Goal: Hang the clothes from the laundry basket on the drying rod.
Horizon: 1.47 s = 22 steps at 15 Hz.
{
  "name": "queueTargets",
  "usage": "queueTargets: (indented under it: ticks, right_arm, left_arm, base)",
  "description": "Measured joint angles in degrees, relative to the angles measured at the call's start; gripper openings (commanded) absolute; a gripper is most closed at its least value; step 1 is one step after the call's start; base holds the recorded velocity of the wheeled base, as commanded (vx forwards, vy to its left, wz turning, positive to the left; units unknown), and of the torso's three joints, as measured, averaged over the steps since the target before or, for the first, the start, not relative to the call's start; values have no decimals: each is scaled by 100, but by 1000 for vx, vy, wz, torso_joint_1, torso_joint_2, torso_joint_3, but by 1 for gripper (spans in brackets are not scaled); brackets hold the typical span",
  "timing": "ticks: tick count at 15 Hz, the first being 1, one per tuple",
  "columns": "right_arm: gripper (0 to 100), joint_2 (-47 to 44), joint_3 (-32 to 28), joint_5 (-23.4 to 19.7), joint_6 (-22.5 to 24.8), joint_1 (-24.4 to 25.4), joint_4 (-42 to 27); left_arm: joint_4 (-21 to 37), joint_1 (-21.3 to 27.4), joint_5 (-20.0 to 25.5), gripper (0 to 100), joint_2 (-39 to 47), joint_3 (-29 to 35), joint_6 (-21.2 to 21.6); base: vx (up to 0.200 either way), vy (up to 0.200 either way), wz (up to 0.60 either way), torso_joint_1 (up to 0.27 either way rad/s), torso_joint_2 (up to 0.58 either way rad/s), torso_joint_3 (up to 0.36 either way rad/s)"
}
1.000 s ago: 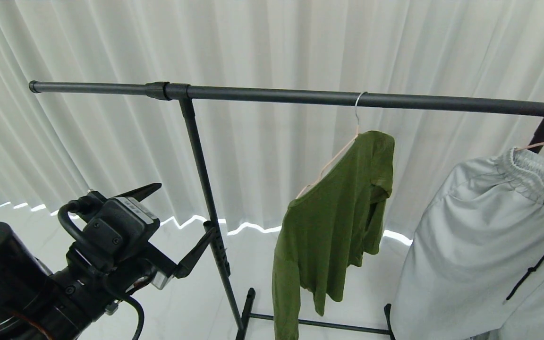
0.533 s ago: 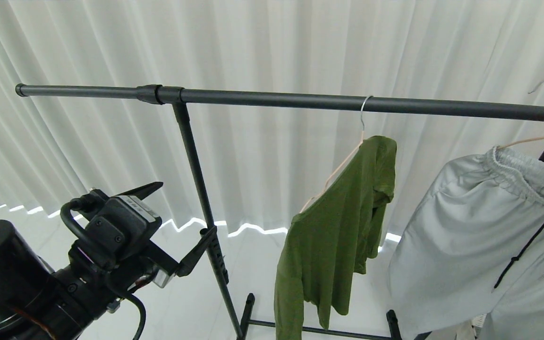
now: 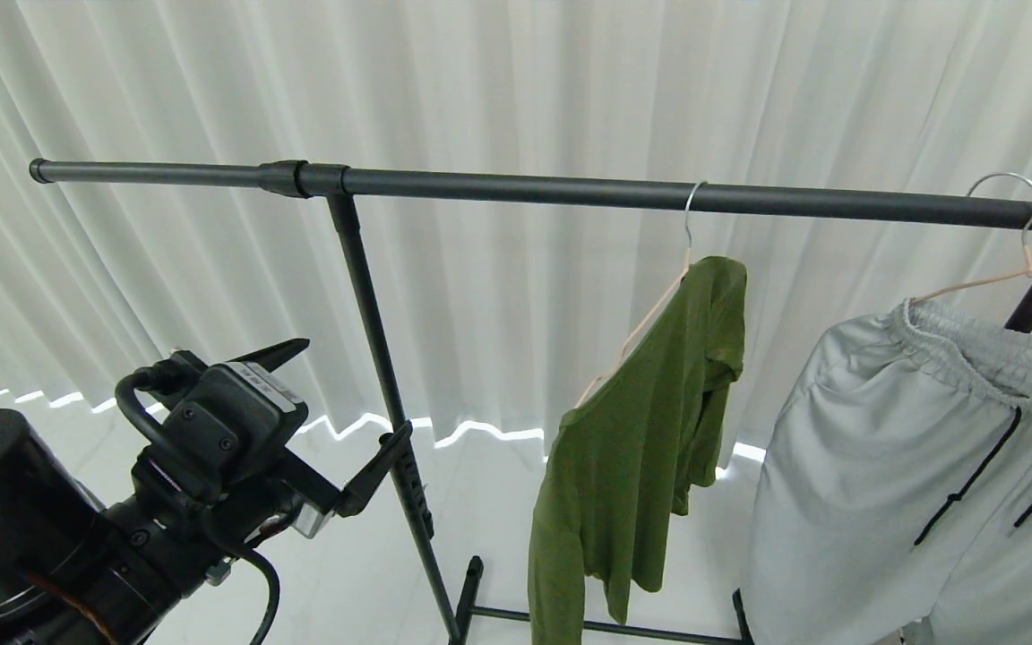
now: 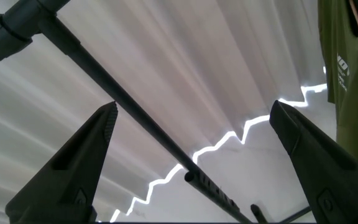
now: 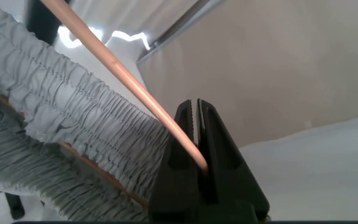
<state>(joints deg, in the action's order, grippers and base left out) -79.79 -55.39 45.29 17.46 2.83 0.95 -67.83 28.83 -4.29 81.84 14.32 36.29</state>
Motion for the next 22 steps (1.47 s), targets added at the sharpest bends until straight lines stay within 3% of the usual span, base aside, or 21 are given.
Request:
queueTargets:
  ticks: [5, 6, 13, 17, 22]
  right_arm:
    - [0, -98, 82, 28, 0, 361, -35]
    - [100, -98, 126, 30, 0, 439, -33]
    - [100, -28, 328, 17, -167, 965, -29]
    - [100, 46, 612, -46, -510, 1877, -33]
    - [100, 215, 695, -1157, -681, 2419, -35]
  left_arm:
    - [1, 0, -6, 100, -6, 0, -2]
    - [0, 0, -9, 100, -6, 0, -2]
    - [0, -11, -16, 100, -4, 2, -16]
    - [1, -23, -17, 100, -13, -2, -27]
    - [1, -67, -11, 100, -30, -20, -38]
  base:
    - [0, 0, 0, 0, 0, 0]
    - [0, 0, 0, 0, 0, 0]
    - [0, 0, 0, 0, 0, 0]
    - [0, 0, 0, 0, 0, 0]
    - [0, 0, 0, 0, 0, 0]
